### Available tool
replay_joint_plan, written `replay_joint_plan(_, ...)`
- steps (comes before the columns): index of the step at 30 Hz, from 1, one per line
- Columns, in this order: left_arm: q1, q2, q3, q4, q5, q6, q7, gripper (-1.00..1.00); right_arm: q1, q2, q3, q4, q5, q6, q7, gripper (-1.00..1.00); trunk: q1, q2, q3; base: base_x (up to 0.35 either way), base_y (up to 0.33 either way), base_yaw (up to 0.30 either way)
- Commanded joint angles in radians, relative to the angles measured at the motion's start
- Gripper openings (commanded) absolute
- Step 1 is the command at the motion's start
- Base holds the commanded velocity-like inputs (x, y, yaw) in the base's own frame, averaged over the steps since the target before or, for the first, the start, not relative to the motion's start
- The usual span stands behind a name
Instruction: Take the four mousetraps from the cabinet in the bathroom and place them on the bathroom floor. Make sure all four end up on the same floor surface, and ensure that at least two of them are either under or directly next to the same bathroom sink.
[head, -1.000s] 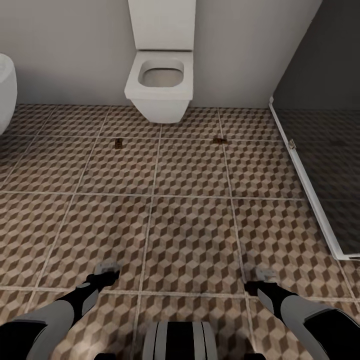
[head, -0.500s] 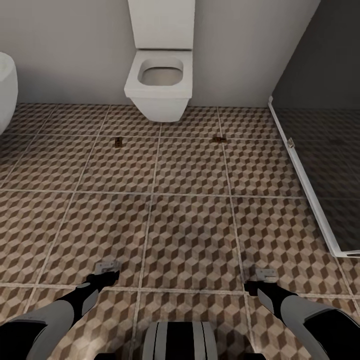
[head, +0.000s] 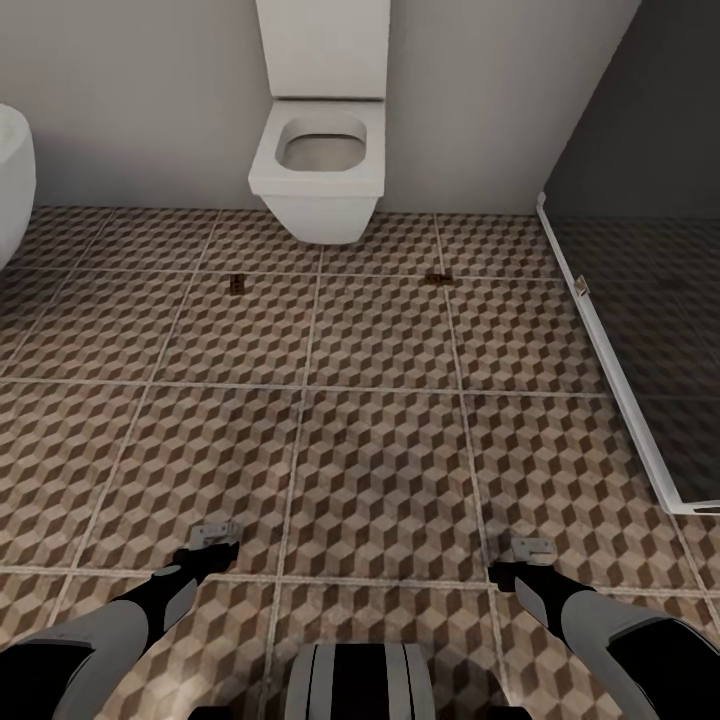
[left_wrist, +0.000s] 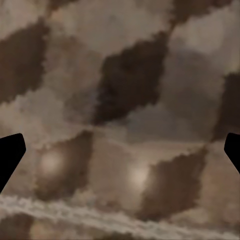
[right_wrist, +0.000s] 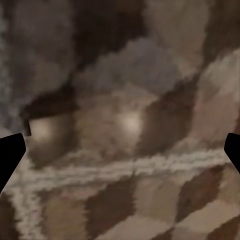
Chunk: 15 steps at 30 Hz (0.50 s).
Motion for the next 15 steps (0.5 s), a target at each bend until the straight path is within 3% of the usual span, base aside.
replay_joint_plan(1,-0.001,0.000,-0.008,0.001,0.010,-0.003,-0.003,1.00,-0.001,0.000,0.009,0.000,-0.007,0.003,-0.002,1.00,0.000,0.000,-0.001,0.000,0.000,0.000)
replay_joint_plan(8,-0.001,-0.001,-0.008,0.001,0.010,-0.003,-0.003,1.00,-0.001,0.000,0.009,0.000,-0.007,0.003,-0.001,1.00,0.000,0.000,-0.001,0.000,0.000,0.000)
replay_joint_plan(15,-0.001,-0.002,-0.009,0.001,0.010,-0.002,-0.002,1.00,-0.001,0.000,0.009,0.000,-0.007,0.003,-0.001,1.00,-0.003,0.001,0.027,0.000,0.000,0.000)
